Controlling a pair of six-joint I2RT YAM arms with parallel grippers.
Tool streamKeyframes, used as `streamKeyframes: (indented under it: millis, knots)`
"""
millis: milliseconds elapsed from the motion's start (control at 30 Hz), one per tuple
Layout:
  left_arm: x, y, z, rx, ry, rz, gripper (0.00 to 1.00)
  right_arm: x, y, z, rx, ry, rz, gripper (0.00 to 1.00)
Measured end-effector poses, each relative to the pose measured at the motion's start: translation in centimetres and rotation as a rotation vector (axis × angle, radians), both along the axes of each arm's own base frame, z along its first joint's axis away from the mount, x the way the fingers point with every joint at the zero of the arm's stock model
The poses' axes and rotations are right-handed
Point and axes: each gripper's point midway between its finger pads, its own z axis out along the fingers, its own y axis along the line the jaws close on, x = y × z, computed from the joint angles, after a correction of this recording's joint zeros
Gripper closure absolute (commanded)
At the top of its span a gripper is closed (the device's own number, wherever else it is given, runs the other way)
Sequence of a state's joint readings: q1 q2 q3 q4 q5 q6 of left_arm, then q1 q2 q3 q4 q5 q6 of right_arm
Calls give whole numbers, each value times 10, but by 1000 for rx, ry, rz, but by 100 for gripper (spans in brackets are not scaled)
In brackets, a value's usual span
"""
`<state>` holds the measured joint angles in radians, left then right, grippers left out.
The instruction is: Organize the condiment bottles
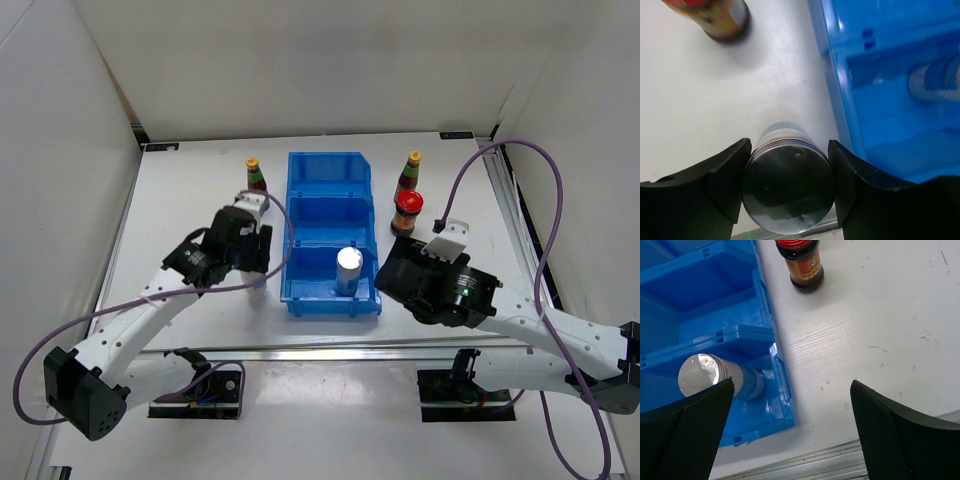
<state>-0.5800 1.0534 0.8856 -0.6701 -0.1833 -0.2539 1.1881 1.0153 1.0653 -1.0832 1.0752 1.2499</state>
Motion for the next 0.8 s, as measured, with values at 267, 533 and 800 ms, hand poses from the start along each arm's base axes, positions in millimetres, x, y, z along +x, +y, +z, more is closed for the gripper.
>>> streamKeyframes:
  millis: [267,533,800]
  knots:
    - [45,-19,153,-99,-288,18,89,0,0,0,2,-1,0,0]
    - [44,-82,146,-139,-231,-128,89,0,-1,1,7,-3,0,0]
    - [27,-106,58,-69,-61,-188,81,-1,-3,5,28,-11,-3,0]
